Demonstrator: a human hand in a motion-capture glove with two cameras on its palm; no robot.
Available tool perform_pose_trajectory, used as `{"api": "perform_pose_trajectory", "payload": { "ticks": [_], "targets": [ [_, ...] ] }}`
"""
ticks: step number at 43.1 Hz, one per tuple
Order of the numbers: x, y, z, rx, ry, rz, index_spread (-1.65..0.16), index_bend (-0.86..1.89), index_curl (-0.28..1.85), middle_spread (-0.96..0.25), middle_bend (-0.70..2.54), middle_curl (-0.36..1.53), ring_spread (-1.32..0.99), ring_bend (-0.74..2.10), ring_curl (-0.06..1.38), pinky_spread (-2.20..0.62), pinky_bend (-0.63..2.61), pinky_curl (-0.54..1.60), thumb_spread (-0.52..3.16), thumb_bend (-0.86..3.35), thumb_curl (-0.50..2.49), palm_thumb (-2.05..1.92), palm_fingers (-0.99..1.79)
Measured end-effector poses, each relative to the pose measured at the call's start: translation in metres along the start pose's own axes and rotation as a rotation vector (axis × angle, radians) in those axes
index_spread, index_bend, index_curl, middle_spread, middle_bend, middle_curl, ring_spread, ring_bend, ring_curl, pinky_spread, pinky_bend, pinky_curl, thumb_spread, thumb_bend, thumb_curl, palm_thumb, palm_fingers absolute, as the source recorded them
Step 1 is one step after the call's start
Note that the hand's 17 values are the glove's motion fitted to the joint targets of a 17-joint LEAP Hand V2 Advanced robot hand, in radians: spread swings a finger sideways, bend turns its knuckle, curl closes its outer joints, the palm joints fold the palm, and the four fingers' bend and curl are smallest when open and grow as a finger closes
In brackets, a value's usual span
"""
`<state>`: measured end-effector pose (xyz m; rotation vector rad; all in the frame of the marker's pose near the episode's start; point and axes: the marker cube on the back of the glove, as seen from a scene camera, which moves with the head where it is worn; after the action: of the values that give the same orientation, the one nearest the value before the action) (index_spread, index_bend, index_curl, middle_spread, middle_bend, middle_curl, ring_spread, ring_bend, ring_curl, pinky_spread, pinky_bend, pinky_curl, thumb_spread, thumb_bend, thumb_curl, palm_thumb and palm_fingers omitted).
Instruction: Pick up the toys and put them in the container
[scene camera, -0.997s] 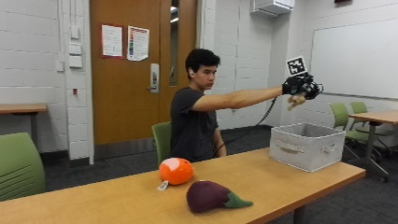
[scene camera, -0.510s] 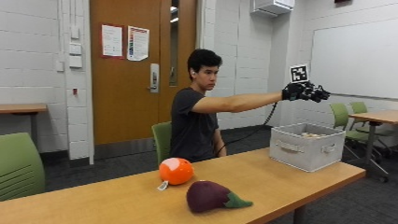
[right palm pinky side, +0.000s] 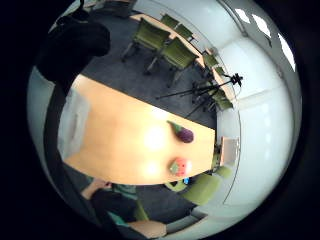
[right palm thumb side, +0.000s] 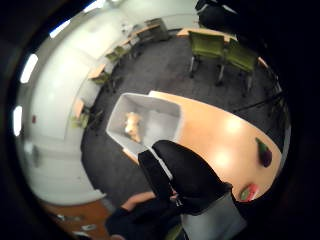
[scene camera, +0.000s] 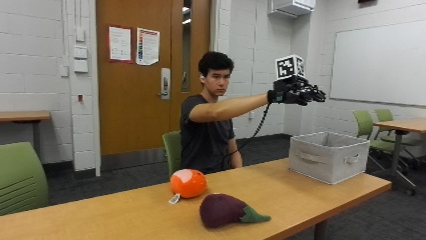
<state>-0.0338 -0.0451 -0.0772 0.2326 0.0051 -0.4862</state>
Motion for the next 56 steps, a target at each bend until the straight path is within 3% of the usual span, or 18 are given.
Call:
{"api": "perform_pose_trajectory", "payload": {
  "ticks": [2,5,17,27,45,52,55,56],
  "targets": [
    [0.039,0.005,0.005,-0.001,0.122,0.165,-0.37,0.14,0.45,-0.15,0.30,0.55,-0.22,0.62,0.34,-0.11,1.02,0.38,1.17,-0.06,0.38,-0.07,0.08],
    [0.079,0.021,0.008,-0.004,0.179,0.277,-0.37,0.14,0.44,-0.15,0.34,0.56,-0.23,0.62,0.35,-0.11,1.00,0.36,1.16,-0.07,0.35,-0.09,0.09],
    [0.236,0.086,0.047,-0.064,0.238,0.485,-0.37,0.19,0.44,-0.21,0.43,0.56,-0.29,0.58,0.32,-0.09,0.88,0.33,1.05,-0.10,0.27,-0.14,0.12],
    [0.335,0.137,0.122,-0.146,0.210,0.637,-0.39,0.21,0.46,-0.25,0.43,0.54,-0.33,0.50,0.30,-0.09,0.80,0.31,0.95,-0.13,0.21,-0.18,0.09],
    [0.386,0.191,0.250,-0.351,0.089,0.737,-0.35,0.05,0.40,-0.26,0.26,0.47,-0.33,0.36,0.27,-0.05,0.82,0.33,0.83,-0.13,0.16,-0.19,-0.15],
    [0.390,0.199,0.270,-0.366,0.097,0.749,-0.32,0.02,0.31,-0.23,0.19,0.45,-0.29,0.30,0.27,-0.02,0.79,0.33,0.81,-0.12,0.16,-0.16,-0.27],
    [0.391,0.200,0.271,-0.347,0.096,0.766,-0.31,0.15,0.32,-0.21,0.16,0.43,-0.28,0.26,0.27,-0.03,0.76,0.32,0.82,-0.08,0.17,-0.09,-0.16],
    [0.391,0.200,0.271,-0.340,0.097,0.772,-0.33,0.35,0.38,-0.21,0.13,0.42,-0.29,0.22,0.26,-0.04,0.70,0.31,0.85,-0.05,0.18,-0.04,-0.03]
  ]
}}
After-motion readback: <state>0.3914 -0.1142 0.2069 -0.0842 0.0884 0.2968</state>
